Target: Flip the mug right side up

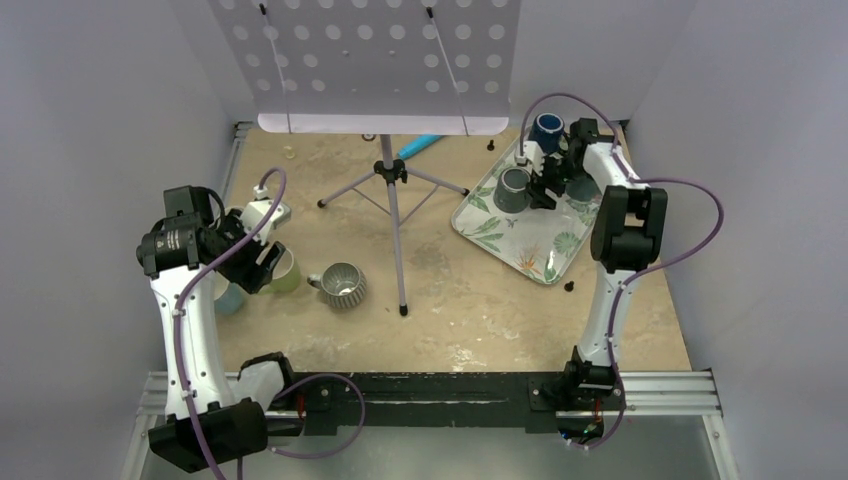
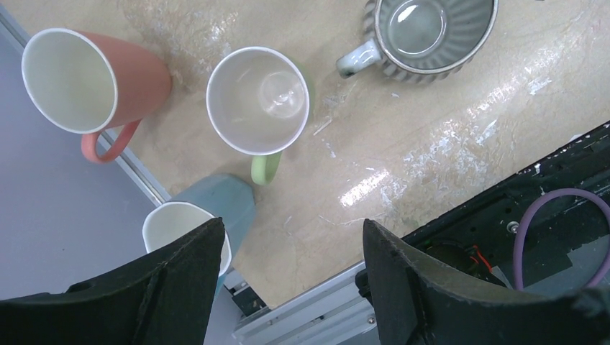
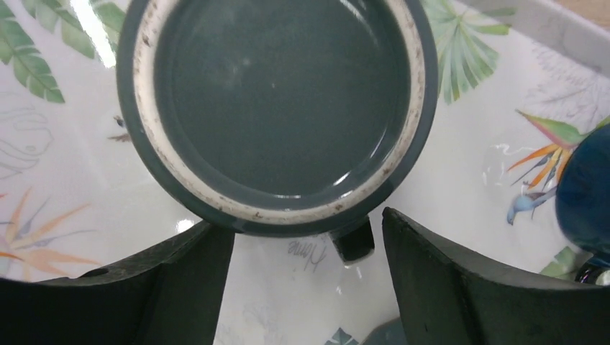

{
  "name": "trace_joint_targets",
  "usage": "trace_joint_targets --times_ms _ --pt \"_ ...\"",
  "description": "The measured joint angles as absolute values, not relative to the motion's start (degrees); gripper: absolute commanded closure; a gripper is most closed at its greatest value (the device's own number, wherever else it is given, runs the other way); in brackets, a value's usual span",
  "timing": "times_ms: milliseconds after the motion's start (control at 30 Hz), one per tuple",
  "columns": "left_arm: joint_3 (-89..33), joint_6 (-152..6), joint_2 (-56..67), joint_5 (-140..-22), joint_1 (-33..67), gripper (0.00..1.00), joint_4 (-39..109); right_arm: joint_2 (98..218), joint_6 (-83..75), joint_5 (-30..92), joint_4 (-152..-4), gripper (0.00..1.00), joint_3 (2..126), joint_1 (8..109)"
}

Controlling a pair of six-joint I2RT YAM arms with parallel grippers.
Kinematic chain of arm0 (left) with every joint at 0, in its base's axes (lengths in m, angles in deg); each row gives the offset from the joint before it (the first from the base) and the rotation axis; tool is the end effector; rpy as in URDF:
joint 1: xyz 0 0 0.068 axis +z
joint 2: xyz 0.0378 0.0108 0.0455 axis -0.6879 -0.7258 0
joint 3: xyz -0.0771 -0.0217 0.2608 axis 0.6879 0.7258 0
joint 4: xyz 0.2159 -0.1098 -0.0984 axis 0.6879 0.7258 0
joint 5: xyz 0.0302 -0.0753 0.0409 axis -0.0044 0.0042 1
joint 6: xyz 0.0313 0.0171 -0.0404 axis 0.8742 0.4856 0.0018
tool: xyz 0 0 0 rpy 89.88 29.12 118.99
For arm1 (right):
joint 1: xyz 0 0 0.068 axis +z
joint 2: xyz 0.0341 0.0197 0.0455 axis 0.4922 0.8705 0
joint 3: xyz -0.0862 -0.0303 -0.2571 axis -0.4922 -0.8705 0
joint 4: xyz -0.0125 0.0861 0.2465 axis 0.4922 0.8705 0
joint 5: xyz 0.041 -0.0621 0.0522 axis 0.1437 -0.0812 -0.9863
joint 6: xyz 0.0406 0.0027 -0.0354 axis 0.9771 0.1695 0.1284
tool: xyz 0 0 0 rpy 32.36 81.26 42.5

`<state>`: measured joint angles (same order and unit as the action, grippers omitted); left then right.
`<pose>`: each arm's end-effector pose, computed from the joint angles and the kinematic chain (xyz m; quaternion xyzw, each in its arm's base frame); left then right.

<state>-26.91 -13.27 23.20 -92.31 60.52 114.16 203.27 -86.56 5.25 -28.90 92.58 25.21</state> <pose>0.1485 0.0329 0.3558 0.2931 0.9142 -0.0208 0.2790 0.4579 -0.0144 0.1900 -0.5892 0.7410 0.1242 0.2971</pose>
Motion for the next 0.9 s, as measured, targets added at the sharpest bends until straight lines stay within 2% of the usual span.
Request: trace_joint_targets --times_ms 333,367,533,667,900 --pt "-26.9 -13.7 23.1 -92.0 60.5 0.25 115.0 203.2 -86.3 3.7 -30.3 0.97 92.5 26.5" --pt "-26.9 -13.7 23.1 -92.1 60.5 0.25 115.2 203.2 -86.1 3.8 -30.3 1.0 92.5 26.5" --pt "-26.9 -13.6 22.7 -94.8 60.1 0.25 118.5 202.7 -84.4 3.8 -30.8 1.0 92.0 26.8" --pt "-26.9 -13.6 22.6 -99.5 59.1 0.26 122.0 197.7 -77.9 4.4 -35.0 1.0 85.6 27.0" --pt "-26.9 -13.8 25.5 -111.4 58.1 0.22 124.0 177.2 -53.8 5.5 -50.2 1.0 68.9 28.4"
